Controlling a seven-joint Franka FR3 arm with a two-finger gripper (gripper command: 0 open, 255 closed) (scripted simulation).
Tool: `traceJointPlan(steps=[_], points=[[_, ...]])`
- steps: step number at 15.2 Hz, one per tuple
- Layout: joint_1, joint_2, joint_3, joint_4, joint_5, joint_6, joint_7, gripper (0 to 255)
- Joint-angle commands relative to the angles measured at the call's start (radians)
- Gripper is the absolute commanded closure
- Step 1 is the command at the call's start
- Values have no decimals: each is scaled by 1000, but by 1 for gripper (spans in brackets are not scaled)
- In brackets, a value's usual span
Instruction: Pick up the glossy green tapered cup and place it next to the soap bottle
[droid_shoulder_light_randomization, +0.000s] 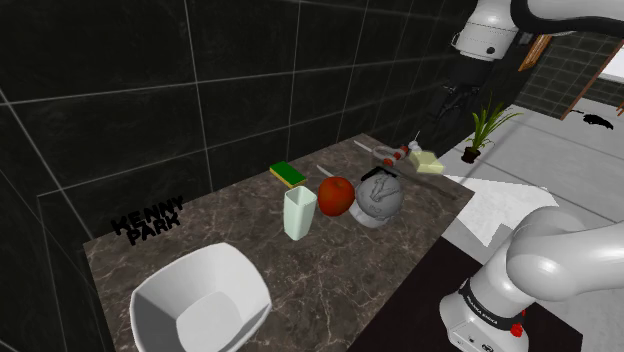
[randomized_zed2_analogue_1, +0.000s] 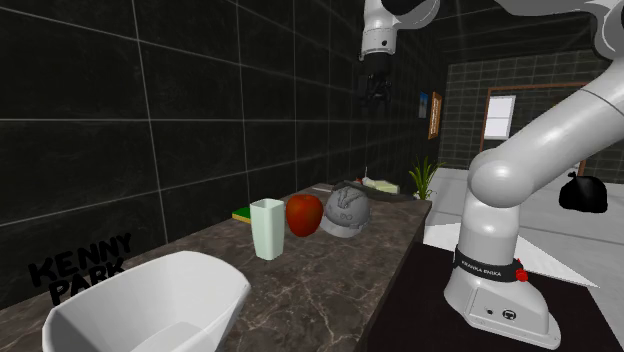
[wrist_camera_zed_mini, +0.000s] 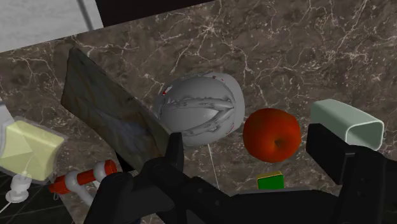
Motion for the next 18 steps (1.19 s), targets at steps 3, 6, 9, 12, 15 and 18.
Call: traceJointPlan(steps=[3, 6, 9, 12, 15, 18], points=[[14, 25, 31, -22, 19, 50, 26, 0], [35, 71, 78, -47, 46, 125, 63, 0], [55, 127, 124, -60, 68, 201, 100, 0], [74, 193, 171, -63, 85, 276, 136, 0], [90, 268, 218, -56, 95, 349, 174, 0], [103, 351, 264, -37, 97, 418, 213, 0]])
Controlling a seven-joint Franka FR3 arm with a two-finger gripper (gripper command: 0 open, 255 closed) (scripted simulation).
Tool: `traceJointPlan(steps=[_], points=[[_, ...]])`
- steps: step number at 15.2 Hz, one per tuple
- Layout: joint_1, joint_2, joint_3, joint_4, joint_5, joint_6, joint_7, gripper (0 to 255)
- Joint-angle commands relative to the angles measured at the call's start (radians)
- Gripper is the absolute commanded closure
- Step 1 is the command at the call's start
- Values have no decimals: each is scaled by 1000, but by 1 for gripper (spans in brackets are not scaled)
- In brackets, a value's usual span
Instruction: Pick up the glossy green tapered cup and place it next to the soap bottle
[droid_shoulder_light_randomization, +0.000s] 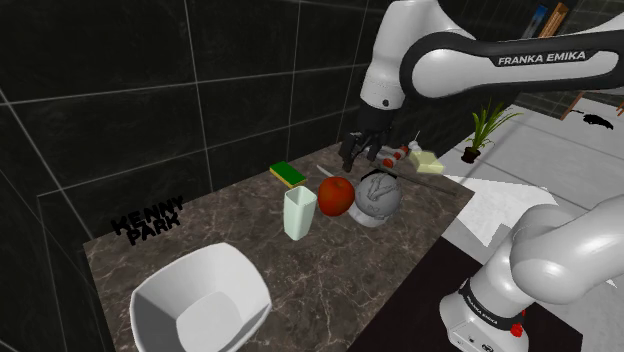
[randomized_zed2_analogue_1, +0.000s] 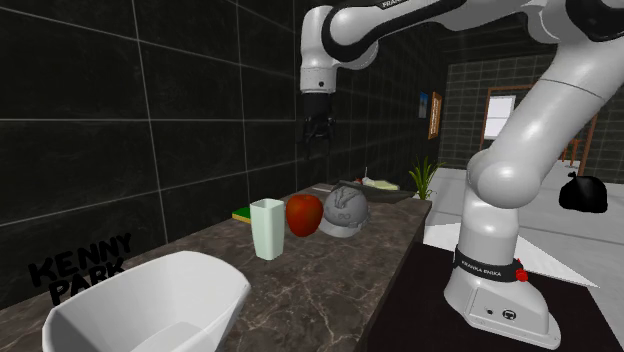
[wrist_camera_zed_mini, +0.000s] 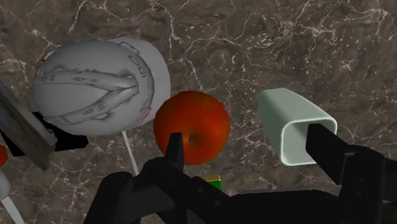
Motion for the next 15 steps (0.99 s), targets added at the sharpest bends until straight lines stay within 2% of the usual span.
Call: traceJointPlan(steps=[1, 7, 13, 15], points=[[7, 63, 30, 21, -3, 47, 26, 0], [25, 254, 118, 97, -42, 166, 120, 0], [51, 461, 185, 213, -135, 249, 231, 0], [52, 474, 184, 199, -141, 274, 236, 0]])
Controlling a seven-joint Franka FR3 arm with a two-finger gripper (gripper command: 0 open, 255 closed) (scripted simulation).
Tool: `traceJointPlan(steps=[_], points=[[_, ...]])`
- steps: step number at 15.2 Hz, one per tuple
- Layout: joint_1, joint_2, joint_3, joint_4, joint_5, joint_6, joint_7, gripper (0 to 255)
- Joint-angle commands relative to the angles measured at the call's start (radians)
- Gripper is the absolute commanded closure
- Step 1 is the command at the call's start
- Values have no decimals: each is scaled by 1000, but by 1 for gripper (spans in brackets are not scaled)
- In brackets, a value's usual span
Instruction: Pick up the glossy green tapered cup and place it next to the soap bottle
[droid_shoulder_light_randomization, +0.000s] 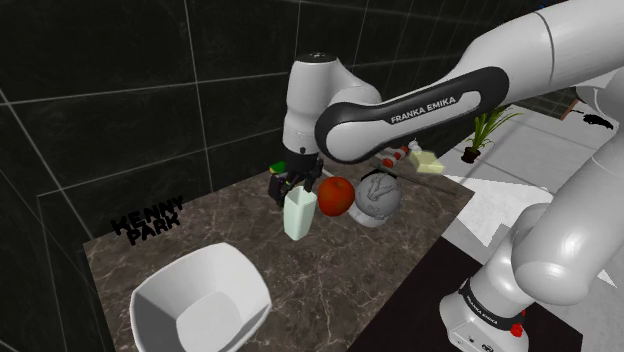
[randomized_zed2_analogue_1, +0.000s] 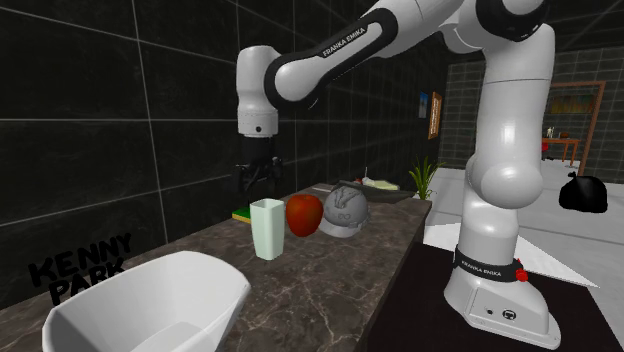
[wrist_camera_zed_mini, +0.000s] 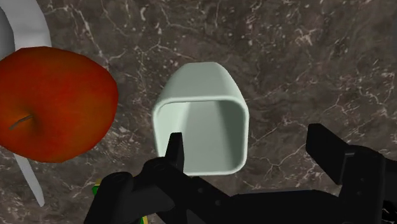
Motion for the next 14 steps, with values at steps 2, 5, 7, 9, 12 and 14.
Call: traceJointPlan(steps=[2, 5, 7, 9, 12, 14], points=[[2, 28, 2, -9, -15, 35, 13, 0], [2, 50, 2, -27, -27, 73, 21, 0], [2, 55, 2, -30, -30, 80, 23, 0], [2, 55, 2, -30, -30, 80, 23, 0], [2, 55, 2, -30, -30, 80, 23, 0], [2, 55, 2, -30, -30, 80, 23, 255]])
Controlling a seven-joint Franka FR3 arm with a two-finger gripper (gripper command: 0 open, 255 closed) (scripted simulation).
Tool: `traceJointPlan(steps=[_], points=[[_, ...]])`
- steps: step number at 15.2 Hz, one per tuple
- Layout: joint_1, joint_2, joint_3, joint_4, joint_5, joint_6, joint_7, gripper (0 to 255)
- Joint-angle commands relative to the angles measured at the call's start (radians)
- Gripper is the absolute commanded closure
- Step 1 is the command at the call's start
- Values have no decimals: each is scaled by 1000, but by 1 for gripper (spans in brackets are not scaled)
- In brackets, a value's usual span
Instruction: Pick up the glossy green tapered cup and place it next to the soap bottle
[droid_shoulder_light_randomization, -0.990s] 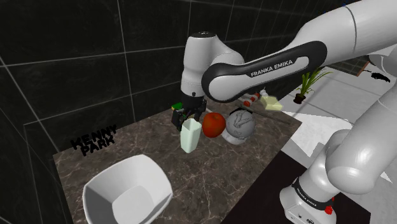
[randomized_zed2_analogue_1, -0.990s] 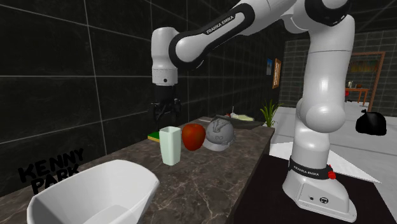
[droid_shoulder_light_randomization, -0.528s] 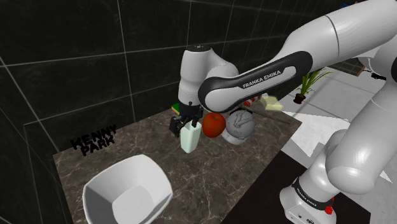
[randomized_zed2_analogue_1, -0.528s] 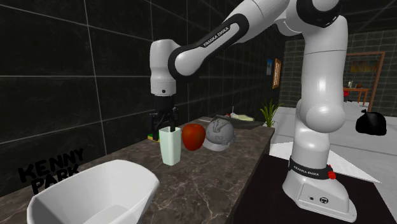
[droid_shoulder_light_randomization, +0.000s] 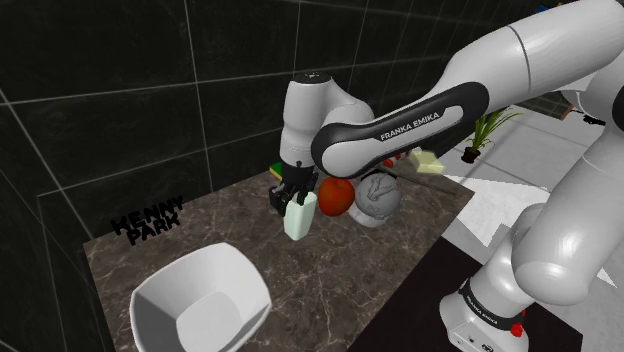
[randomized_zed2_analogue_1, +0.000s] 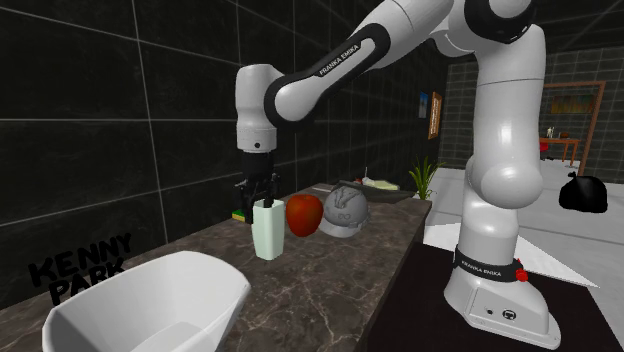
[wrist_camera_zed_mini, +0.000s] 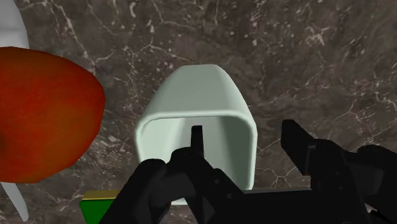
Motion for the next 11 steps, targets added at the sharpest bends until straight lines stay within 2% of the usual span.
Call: traceJointPlan(steps=[1, 9, 11], points=[[0, 0, 0, 0, 0, 0, 0, 255], [0, 0, 0, 0, 0, 0, 0, 255], [-1, -14, 0, 13, 8, -25, -6, 255]])
